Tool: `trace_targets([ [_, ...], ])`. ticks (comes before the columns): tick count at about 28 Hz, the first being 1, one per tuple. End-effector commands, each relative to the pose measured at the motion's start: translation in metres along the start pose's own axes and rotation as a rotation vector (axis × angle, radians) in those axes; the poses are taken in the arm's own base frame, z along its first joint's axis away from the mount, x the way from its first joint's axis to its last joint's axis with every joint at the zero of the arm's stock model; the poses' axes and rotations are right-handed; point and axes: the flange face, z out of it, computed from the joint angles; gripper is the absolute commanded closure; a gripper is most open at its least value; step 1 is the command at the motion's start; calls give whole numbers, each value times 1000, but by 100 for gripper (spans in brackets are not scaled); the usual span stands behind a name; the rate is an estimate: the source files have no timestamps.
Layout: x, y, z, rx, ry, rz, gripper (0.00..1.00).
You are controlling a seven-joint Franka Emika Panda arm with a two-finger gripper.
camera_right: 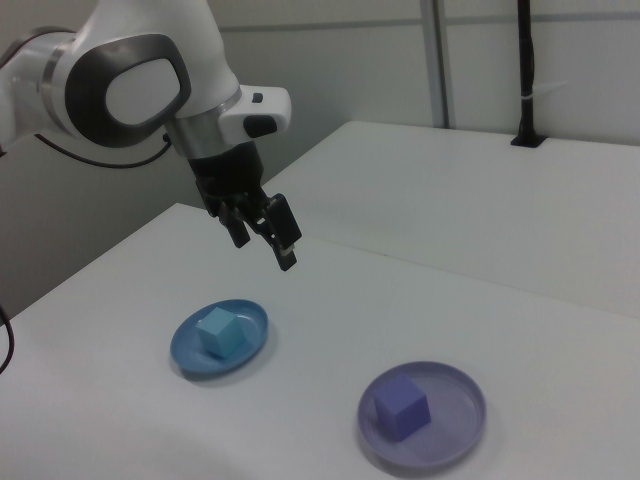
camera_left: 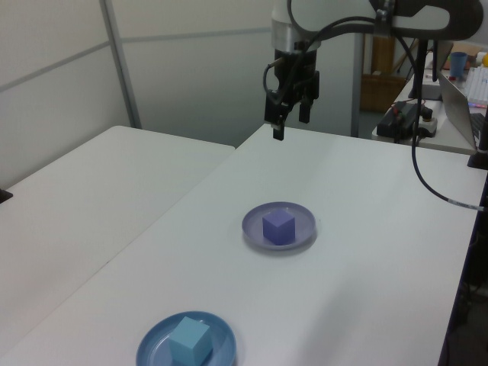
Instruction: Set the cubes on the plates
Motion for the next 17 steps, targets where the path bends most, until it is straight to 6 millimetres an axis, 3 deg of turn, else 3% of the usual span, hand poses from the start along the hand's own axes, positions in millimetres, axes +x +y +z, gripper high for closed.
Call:
trace_targets([
  [1, -11, 10, -9, 25, 0, -11, 0],
  [17, -17, -7, 4, 29, -92, -47, 0],
])
